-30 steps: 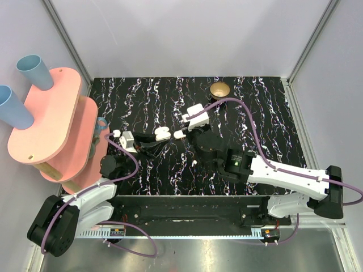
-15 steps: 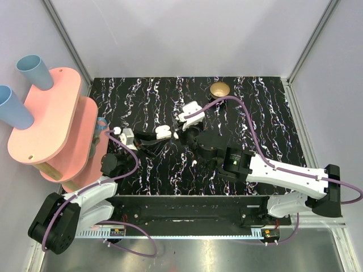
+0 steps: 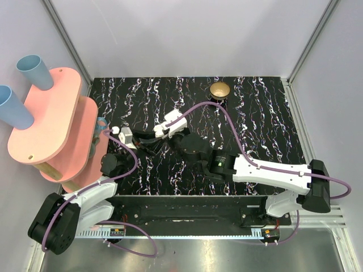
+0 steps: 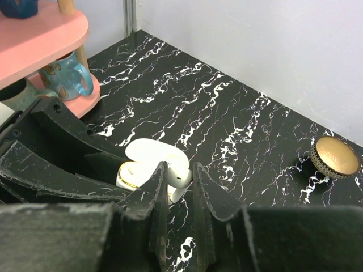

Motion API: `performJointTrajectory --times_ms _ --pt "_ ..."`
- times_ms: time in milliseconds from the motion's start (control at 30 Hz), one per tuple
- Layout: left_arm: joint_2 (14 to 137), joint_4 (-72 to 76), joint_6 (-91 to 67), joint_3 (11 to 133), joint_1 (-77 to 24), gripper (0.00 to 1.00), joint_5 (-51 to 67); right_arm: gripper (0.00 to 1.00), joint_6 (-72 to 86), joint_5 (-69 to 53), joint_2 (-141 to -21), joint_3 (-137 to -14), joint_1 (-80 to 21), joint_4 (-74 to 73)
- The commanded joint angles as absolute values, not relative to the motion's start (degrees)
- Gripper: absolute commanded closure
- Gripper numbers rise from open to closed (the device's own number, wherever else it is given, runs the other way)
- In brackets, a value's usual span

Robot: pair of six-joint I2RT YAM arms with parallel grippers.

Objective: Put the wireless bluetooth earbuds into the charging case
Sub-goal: Insert the right earbud into the right side groove of the charging case.

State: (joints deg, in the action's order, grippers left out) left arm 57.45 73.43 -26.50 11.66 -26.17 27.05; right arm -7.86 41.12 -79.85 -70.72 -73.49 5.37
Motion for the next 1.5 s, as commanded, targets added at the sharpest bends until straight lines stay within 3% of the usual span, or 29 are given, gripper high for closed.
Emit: performJointTrajectory --times_ms 0,1467 --pt "56.34 95.36 -26.28 13.27 -26.19 1.0 25.23 1.0 -10.81 45.26 -81.38 -72.77 -74.71 9.93" --pt "53.17 95.36 -29.27 13.62 -26.37 1.0 24.87 1.0 -8.61 43.94 -81.65 -66.19 -74.88 17.31"
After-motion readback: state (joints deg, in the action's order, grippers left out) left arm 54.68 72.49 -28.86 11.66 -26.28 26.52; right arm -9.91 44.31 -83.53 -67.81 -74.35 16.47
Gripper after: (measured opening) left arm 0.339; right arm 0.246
